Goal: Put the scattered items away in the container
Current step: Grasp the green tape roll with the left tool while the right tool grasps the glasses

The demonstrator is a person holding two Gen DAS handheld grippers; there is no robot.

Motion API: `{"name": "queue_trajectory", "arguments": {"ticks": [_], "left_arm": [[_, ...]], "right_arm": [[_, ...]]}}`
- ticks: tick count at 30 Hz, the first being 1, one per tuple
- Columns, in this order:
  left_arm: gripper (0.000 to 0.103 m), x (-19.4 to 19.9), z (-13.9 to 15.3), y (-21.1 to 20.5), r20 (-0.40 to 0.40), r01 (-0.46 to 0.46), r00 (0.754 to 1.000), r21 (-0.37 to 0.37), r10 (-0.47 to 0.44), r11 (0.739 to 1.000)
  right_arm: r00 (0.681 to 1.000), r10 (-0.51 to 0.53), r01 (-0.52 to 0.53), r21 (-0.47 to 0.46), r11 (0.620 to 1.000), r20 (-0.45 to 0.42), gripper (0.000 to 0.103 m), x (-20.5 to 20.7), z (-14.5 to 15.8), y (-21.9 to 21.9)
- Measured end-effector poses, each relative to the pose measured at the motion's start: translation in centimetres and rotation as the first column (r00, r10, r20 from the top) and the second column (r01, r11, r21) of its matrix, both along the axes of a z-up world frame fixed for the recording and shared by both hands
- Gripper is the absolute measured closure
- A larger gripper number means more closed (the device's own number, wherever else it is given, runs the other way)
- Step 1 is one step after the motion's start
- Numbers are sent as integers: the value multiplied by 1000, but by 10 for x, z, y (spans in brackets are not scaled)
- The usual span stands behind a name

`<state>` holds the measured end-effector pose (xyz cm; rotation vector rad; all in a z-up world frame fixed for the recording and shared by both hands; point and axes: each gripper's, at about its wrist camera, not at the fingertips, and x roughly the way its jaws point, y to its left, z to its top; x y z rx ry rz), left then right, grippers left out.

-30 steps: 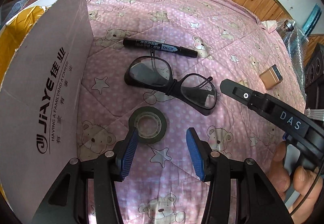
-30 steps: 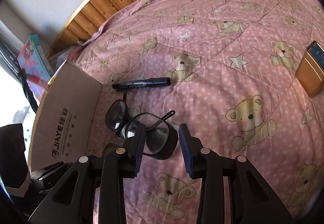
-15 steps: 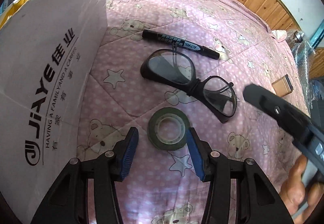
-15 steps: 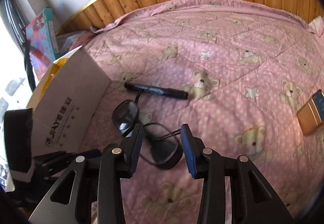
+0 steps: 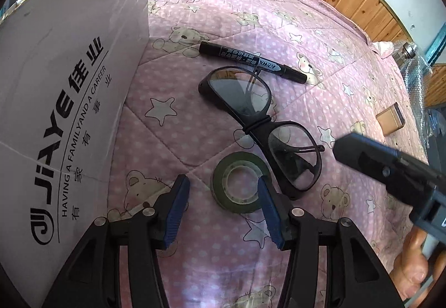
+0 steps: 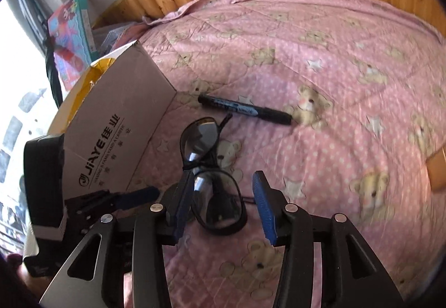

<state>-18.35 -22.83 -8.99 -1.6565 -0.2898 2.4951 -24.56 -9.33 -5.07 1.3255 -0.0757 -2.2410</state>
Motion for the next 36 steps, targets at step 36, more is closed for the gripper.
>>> {"name": "queue_trajectory", "arguments": {"ticks": [36], "left_arm": [[54,24,32,6,-125,54,991,-29,-57,998]], "right_arm": [[981,-164,175,-120,977,102,58,21,-11,51]]}}
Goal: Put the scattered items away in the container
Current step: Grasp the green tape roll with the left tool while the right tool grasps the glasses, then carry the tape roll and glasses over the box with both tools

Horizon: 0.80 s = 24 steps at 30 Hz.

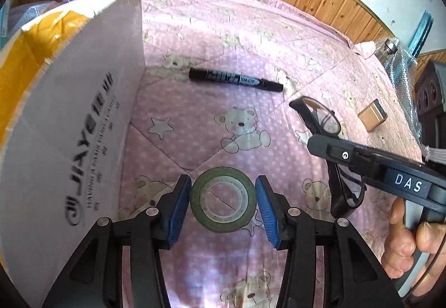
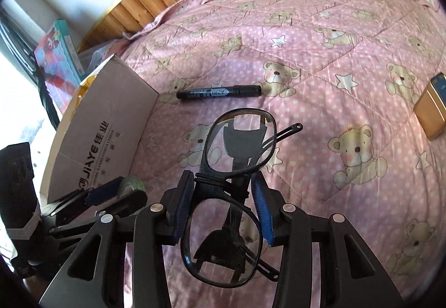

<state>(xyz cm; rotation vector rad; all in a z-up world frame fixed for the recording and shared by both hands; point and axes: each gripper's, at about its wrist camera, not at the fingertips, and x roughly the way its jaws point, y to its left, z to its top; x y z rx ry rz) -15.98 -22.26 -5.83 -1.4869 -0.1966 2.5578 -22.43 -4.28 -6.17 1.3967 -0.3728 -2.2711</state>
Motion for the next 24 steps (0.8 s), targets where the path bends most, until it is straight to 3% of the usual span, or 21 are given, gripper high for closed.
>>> {"name": "queue_trajectory", "arguments": {"ticks": [10,24], "left_arm": [[54,27,36,3,-49,3,999,-54,-6,999],[54,66,79,11,-122,26,992,-60,-33,998]], "right_arm": [[999,-31,31,-54,998,13,58,37,4,11],[999,-54,55,-94,994,8,58,94,15,17]]}}
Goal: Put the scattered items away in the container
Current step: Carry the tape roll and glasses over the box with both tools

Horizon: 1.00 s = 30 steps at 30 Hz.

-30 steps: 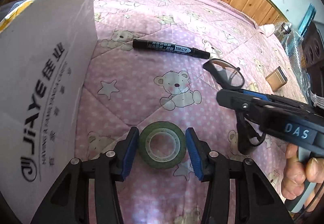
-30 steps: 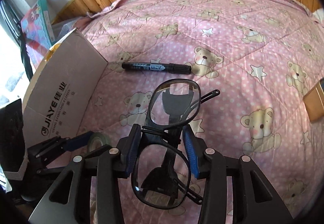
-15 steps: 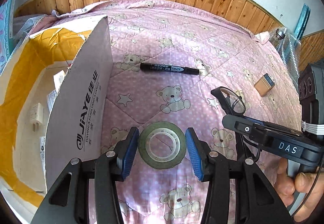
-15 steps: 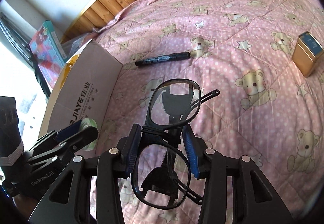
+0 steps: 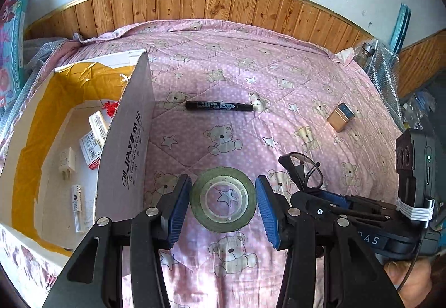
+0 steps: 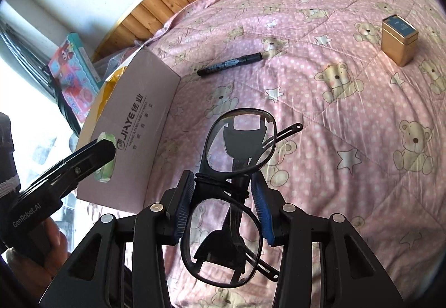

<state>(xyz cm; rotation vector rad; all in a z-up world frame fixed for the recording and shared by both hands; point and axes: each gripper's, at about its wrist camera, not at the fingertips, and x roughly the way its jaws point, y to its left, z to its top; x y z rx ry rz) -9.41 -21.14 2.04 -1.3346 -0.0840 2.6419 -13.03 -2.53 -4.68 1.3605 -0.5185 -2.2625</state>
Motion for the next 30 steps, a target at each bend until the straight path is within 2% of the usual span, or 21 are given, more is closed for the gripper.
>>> {"name": "queue_trajectory", "arguments": {"ticks": [16,30], "left_arm": [[54,38,36,-7,-76,-8,997,21,9,1000],[54,59,54,-33,-118,-44,992,43,49,998]], "right_arm": [[997,36,-37,-16,999,-62,58,38,32,-14],[992,79,-82,-25,996,-101,58,55,55,-39]]}}
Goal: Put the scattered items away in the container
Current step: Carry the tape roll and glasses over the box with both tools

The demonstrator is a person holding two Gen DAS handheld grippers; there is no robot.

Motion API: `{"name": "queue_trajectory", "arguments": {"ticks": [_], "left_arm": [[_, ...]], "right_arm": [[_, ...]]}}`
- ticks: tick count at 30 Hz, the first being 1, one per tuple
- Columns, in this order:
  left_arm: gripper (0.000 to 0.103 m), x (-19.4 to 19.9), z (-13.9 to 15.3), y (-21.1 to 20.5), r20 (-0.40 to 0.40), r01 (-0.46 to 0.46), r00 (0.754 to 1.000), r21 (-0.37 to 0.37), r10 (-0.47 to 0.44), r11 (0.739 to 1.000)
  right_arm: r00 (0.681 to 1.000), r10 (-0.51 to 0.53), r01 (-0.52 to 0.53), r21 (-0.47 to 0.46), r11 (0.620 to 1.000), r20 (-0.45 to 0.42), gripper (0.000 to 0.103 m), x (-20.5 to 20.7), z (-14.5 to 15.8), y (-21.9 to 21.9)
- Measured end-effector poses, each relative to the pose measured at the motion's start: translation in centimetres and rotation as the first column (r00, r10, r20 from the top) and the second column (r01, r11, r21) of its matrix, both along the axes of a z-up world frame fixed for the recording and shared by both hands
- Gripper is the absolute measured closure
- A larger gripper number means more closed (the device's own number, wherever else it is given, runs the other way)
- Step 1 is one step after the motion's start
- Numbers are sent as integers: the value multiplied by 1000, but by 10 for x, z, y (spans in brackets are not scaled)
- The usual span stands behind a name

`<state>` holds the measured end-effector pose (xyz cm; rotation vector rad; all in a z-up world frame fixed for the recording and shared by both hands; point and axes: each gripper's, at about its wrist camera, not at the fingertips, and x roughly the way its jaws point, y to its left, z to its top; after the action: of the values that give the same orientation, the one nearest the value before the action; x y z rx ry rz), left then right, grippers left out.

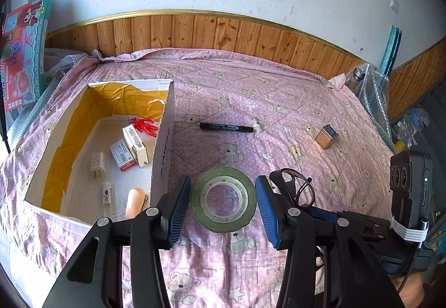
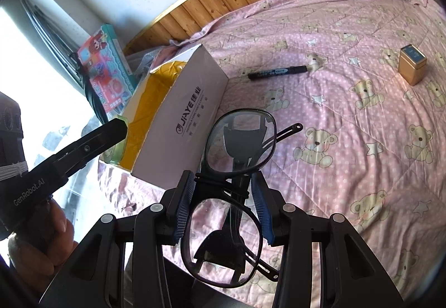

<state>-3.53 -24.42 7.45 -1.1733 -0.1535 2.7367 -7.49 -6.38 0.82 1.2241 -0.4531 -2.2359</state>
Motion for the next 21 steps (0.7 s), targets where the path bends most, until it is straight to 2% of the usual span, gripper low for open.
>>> {"name": "queue_trajectory", "arguments": {"ticks": [21], "left_arm": [[54,3,5,-61,-15,-87,996,55,88,995]], "right_arm": [[995,91,-90,16,996,-39,58,6,27,-56]]}}
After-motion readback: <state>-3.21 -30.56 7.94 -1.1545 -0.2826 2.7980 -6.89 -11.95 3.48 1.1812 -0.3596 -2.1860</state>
